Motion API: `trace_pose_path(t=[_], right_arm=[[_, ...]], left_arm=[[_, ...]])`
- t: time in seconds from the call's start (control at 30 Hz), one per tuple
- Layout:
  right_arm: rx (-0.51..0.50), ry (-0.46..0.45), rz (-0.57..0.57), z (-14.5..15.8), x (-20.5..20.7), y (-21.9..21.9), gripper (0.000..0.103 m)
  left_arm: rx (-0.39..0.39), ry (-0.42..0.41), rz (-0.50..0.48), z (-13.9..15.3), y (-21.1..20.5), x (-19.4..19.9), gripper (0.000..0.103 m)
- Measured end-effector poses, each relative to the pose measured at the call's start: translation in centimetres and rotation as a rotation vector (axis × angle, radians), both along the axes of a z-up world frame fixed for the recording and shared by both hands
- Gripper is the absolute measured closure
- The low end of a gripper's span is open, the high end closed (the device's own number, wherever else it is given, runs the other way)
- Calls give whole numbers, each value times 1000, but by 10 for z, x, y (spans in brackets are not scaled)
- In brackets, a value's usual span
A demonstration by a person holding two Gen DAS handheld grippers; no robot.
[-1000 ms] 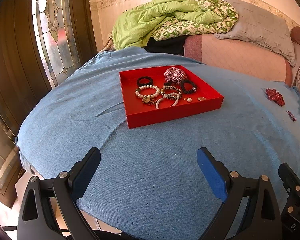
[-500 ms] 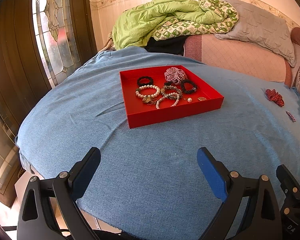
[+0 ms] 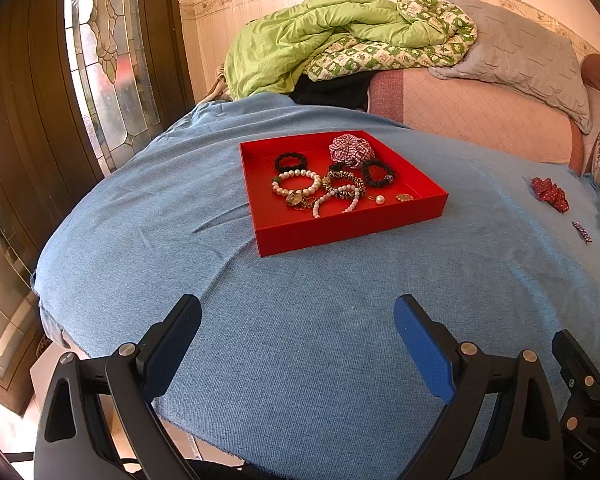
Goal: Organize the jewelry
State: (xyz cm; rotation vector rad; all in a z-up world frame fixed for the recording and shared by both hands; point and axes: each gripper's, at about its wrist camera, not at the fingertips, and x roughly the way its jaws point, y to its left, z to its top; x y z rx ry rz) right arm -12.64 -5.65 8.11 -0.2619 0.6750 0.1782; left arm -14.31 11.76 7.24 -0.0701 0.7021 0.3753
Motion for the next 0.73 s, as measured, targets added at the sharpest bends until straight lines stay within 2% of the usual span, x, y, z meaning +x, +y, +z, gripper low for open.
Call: trace_pose_path(t=[0.5, 0.63, 0.73], right_arm=[[-1, 1, 1, 0, 0, 0, 5], [9, 7, -5, 1, 2, -3, 5], [22, 17, -21, 1, 6, -9, 5]], left_arm=[[2, 4, 0, 0, -1, 1, 7], [27, 12, 2, -3, 0, -1, 7], [25, 38, -40, -6, -4, 2, 7]])
